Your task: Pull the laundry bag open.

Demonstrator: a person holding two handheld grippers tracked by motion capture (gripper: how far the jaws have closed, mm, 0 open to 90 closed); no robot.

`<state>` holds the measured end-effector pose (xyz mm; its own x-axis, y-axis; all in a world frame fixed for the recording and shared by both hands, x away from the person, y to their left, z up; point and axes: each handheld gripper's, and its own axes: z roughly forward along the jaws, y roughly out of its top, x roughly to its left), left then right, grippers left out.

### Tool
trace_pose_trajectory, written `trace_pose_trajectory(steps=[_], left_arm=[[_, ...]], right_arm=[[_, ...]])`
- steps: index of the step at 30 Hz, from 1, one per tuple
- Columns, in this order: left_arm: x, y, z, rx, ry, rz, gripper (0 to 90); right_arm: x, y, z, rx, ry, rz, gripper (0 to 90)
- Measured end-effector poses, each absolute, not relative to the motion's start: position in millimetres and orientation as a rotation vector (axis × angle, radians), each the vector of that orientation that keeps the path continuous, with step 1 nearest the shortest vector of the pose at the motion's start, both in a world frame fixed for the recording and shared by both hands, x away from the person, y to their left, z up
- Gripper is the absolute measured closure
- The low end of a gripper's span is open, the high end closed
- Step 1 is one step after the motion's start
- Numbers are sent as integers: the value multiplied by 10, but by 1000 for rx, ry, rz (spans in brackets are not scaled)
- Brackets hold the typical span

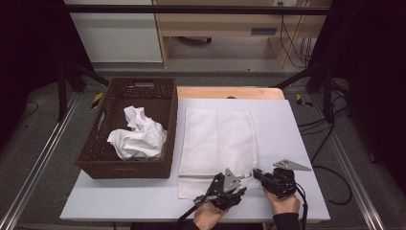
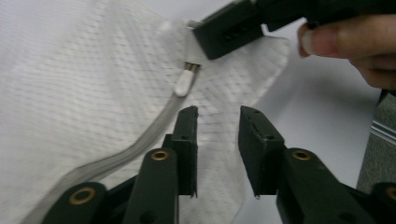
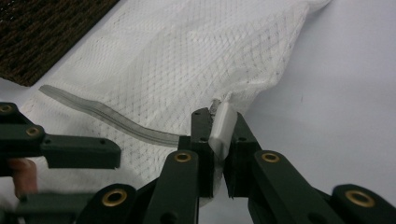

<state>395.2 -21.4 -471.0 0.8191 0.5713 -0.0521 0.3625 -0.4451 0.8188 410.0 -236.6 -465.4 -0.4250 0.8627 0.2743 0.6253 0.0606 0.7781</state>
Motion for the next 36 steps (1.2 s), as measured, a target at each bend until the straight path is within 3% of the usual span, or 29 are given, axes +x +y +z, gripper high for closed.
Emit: trace_pose_trajectory(steps=[5, 8, 12, 15, 16, 23, 31, 36], left_arm=[[4106, -183, -4822, 2133, 744, 266, 818], [4107, -187, -4861, 2138, 741, 259, 842], [4093, -204, -4855, 2153, 711, 277, 827], [4108, -207, -4814, 2143, 690, 283, 758], [4118, -214, -4783, 2140, 685, 301, 677], [4267, -371, -4621, 2146, 614, 377, 603], [4322, -479, -4675, 2146, 597, 421, 645], [4305, -532, -4710, 2163, 603, 443, 747]], right_arm=[[4067, -2351, -4608, 1456, 2067, 1319, 841], [4061, -2349, -4592, 1434, 2061, 1340, 842], [4046, -2342, -4559, 1402, 2056, 1356, 844], [4036, -2341, -4531, 1385, 2060, 1367, 844], [4040, -2337, -4520, 1376, 2063, 1372, 844], [4045, -2329, -4489, 1347, 2064, 1395, 844], [4056, -2333, -4480, 1348, 2064, 1399, 849], [4062, -2308, -4482, 1358, 2075, 1390, 852]])
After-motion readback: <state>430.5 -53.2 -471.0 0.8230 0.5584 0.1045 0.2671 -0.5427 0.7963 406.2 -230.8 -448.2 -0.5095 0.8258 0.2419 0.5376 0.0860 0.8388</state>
